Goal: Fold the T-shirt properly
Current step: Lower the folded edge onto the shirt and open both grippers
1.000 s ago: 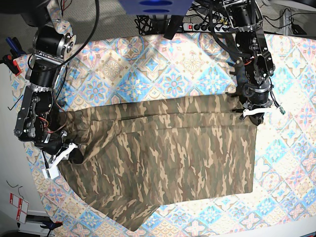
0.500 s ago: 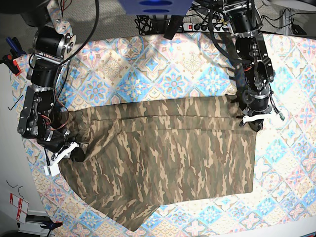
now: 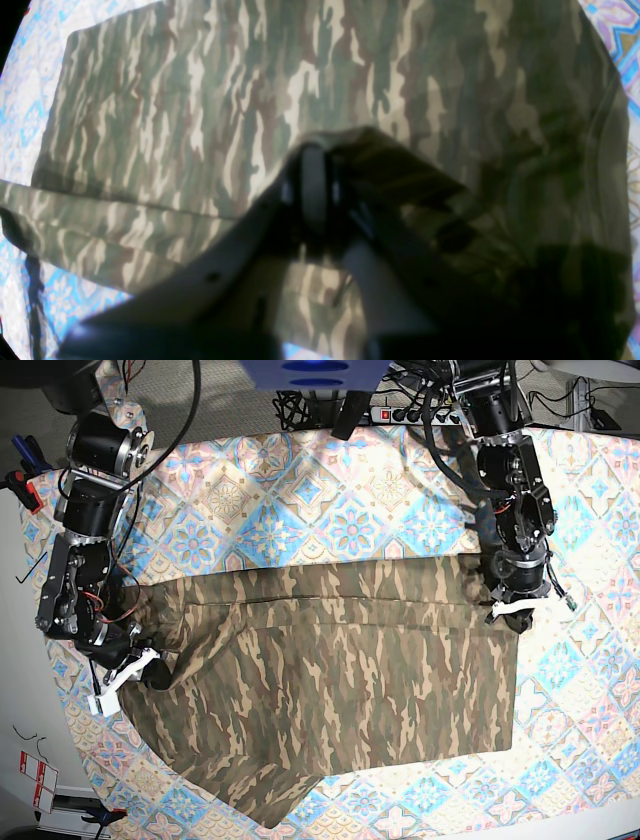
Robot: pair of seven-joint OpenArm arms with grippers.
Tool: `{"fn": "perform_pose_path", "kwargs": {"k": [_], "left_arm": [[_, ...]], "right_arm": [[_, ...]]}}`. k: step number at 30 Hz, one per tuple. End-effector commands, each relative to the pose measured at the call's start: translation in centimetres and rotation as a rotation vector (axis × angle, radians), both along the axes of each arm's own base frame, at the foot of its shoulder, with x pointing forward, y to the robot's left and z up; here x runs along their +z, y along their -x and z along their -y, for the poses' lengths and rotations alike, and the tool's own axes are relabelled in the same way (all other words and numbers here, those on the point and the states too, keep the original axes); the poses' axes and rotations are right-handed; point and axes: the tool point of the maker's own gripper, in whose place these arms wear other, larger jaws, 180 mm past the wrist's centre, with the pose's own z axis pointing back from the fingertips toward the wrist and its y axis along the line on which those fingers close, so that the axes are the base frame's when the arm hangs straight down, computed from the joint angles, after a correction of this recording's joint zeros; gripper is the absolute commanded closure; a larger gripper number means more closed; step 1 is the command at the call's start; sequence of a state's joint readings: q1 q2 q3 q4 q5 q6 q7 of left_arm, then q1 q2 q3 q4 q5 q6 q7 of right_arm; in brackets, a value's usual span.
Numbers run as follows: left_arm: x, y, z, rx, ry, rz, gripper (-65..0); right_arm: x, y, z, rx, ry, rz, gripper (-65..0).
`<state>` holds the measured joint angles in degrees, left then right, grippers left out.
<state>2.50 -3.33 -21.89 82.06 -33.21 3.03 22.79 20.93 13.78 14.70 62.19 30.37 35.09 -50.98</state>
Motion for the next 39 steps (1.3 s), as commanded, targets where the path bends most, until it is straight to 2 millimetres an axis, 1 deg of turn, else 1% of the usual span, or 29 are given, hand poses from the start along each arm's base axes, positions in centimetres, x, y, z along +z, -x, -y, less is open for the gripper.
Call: {"fn": "perform_pose_path", "kwargs": {"k": [1, 6, 9, 13, 15, 18, 24, 26, 28, 29, 33, 36, 39], "left_arm": [[1.5, -0.9, -0.5, 0.002, -0.025, 0.047, 0.0], [1.6, -0.9, -0.5, 0.003, -0.025, 0.049, 0.0], [2.2, -1.6, -0.6, 0.003, -0.025, 0.066, 0.0], [1.4, -1.6, -0.5, 0.006, -0.012, 0.049, 0.0], [1.3, -2.0, -0.5, 0.007, -0.005, 0.048, 0.0], [0.4, -1.9, -0.4, 0.009, 0.006, 0.027, 0.0], [0.4, -1.9, -0.5, 0.012, 0.008, 0.029, -0.6], [0.5, -2.0, -0.5, 0.014, 0.01, 0.034, -4.9], [1.0, -2.2, -1.5, 0.043, 0.012, 0.048, -11.1], [1.2, -2.2, -2.0, 0.058, 0.013, 0.053, -14.1], [1.4, -1.6, -3.6, 0.108, 0.018, 0.062, -24.9], [2.4, -2.0, -4.7, 0.135, 0.017, 0.09, -32.0], [2.7, -1.8, -5.5, 0.159, 0.017, 0.102, -35.0]], "right_arm": [[2.4, -1.5, 0.6, -0.011, -0.006, 0.077, 0.0], [2.7, -1.7, 0.7, -0.021, -0.012, 0.094, 0.0], [3.2, -2.0, 0.7, -0.029, -0.018, 0.123, 0.0], [2.2, -1.8, 0.7, -0.038, -0.034, 0.097, 0.0], [1.9, -1.7, 0.8, -0.043, -0.042, 0.091, 0.0], [2.1, -2.0, 0.8, -0.054, -0.049, 0.112, 0.0], [2.6, -2.3, 1.1, -0.072, -0.058, 0.143, -0.7], [2.8, -2.4, 1.1, -0.072, -0.059, 0.153, -3.8], [2.7, -2.4, 1.0, -0.072, -0.059, 0.152, -10.3], [2.8, -2.4, 1.1, -0.075, -0.061, 0.154, -14.5], [3.3, -2.7, 1.2, -0.085, -0.065, 0.183, -27.6], [4.1, -3.1, 1.5, -0.108, -0.078, 0.231, -33.2], [4.5, -3.3, 1.8, -0.123, -0.085, 0.254, -35.6]]}}
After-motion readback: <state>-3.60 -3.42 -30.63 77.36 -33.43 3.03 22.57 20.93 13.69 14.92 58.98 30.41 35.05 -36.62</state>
